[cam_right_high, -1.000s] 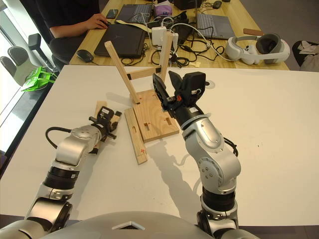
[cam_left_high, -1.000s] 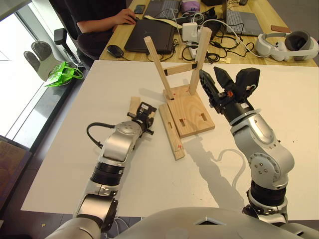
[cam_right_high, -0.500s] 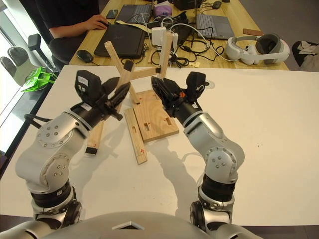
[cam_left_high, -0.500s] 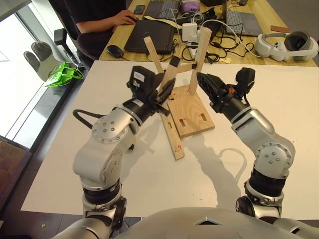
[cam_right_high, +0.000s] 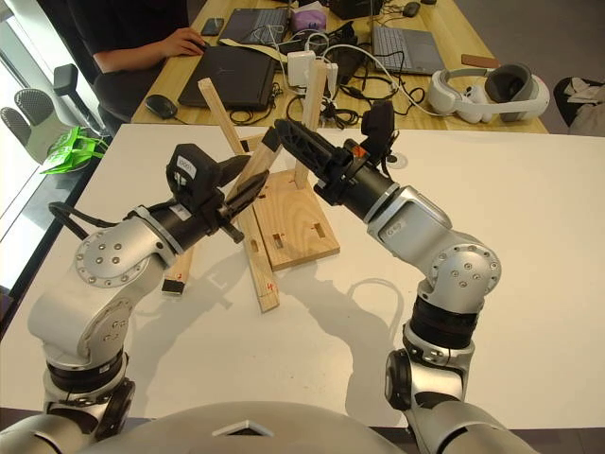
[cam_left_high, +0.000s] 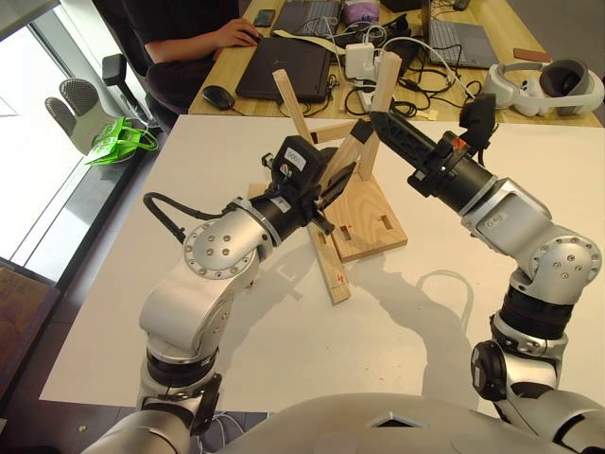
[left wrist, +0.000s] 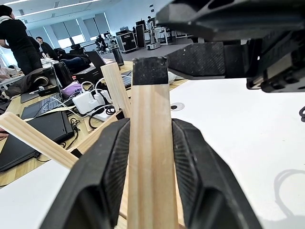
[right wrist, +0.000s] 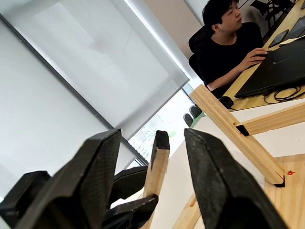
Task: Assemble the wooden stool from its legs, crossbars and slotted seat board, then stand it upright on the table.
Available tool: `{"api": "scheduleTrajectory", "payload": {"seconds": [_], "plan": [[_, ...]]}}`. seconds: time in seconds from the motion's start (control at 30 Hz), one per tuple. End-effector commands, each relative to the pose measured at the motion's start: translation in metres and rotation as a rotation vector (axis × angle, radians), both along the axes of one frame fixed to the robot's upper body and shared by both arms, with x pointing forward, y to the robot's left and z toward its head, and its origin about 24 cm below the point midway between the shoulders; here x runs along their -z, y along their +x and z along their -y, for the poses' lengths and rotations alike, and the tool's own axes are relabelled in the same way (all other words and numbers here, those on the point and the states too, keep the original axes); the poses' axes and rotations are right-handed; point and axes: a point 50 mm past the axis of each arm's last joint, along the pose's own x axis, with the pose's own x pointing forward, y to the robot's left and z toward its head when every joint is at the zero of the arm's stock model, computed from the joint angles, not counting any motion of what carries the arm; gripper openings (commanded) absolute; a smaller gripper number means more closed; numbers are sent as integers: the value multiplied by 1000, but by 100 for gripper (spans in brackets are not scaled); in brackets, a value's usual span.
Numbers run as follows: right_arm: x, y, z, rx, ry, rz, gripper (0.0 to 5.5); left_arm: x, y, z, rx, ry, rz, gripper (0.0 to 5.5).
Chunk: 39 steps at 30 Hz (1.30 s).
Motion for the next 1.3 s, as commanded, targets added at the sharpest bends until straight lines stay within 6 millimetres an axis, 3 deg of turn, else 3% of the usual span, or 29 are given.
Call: {"api": "scheduleTrajectory", "payload": {"seconds": [0.03,0.2,0.57,0.87,1.1,1.3], "plan": [[5,0,-3,-1,-20,-23,242,-6,-1,3,4,12,39,129],[8,-5,-10,-33,-12,-31,242,-8,0,6,15,10,48,129],[9,-1,-10,3,-14,-29,43,-5,-5,12,75,25,33,129],[8,2,-3,6,-29,-8,40,-11,-5,6,92,-101,-50,251],[-10,1,26,-217,-14,158,40,-21,3,-8,248,-370,-293,251],[-21,-6,25,-487,50,206,40,-17,-6,4,470,-395,-461,251]]}}
